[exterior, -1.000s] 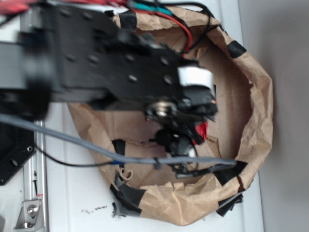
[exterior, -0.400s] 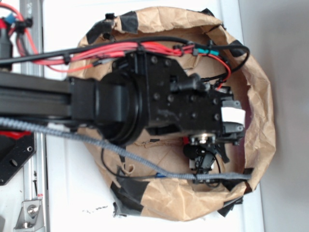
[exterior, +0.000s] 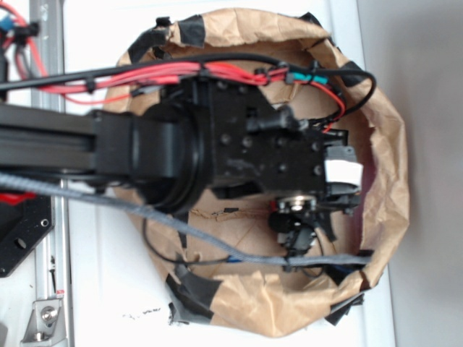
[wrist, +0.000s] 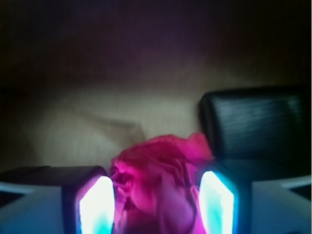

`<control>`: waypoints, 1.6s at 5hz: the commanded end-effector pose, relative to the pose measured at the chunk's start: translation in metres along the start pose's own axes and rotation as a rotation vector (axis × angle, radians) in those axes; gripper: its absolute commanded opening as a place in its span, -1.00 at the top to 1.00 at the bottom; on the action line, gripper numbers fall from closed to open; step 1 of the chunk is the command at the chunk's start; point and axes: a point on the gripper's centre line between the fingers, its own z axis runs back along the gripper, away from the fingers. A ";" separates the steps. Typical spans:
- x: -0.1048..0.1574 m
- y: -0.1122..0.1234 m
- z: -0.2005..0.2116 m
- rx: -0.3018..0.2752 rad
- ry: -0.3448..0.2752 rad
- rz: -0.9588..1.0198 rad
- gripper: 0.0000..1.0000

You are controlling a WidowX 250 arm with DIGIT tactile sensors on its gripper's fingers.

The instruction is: Grab the red paper.

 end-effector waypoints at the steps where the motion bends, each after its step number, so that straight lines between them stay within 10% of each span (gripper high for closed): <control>1: -0.003 -0.018 0.042 0.074 0.007 -0.033 1.00; 3: -0.005 -0.007 0.066 0.074 0.037 0.018 1.00; 4: -0.006 0.001 0.058 0.068 0.043 0.092 -1.00; 8: 0.013 0.023 0.039 -0.035 -0.008 0.355 -1.00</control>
